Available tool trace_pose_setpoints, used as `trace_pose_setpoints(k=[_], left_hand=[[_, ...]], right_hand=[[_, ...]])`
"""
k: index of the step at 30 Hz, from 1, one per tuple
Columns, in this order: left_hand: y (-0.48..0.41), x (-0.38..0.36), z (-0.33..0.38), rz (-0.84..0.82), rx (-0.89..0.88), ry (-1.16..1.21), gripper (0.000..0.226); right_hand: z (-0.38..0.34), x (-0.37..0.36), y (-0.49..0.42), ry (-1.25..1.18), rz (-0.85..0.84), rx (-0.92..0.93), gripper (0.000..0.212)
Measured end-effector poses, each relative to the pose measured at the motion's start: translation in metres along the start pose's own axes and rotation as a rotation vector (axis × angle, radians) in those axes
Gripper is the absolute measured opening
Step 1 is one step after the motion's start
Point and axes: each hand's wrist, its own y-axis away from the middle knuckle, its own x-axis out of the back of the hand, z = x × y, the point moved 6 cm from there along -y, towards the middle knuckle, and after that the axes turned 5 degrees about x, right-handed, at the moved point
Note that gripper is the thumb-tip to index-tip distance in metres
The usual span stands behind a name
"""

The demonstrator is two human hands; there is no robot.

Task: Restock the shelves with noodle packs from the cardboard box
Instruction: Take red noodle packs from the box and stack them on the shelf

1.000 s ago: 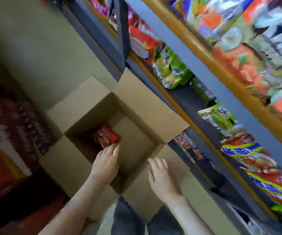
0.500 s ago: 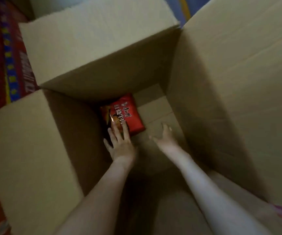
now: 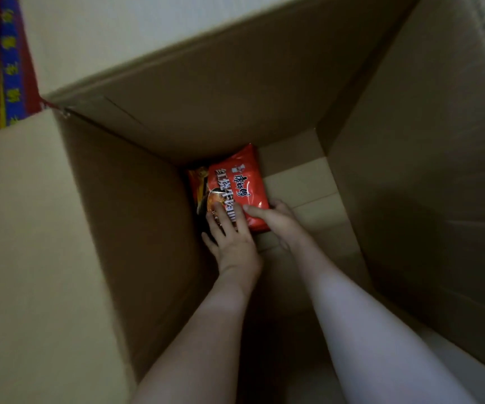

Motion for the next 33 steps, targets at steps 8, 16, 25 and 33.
trace_pose_setpoints(k=[8,16,25,33], left_hand=[[0.034,0.010,0.003,-0.133,-0.030,0.364,0.099],[0.029,0.013,-0.005,0.057,0.012,0.280,0.084],[0.148,0.143,0.024,0.285,-0.478,-0.138,0.074],[0.345,0.298,0.054,0.417,-1.099,-0.727,0.033]], right_hand=[[-0.002,0.004,0.042,0.120,-0.025,-0.077,0.040],[0.002,0.011,0.040,0.111,0.100,0.066,0.021],[-0.108,0.039,0.213,0.742,0.089,0.323,0.009],[-0.209,0.066,0.473,1.000,0.226,0.510,0.011]])
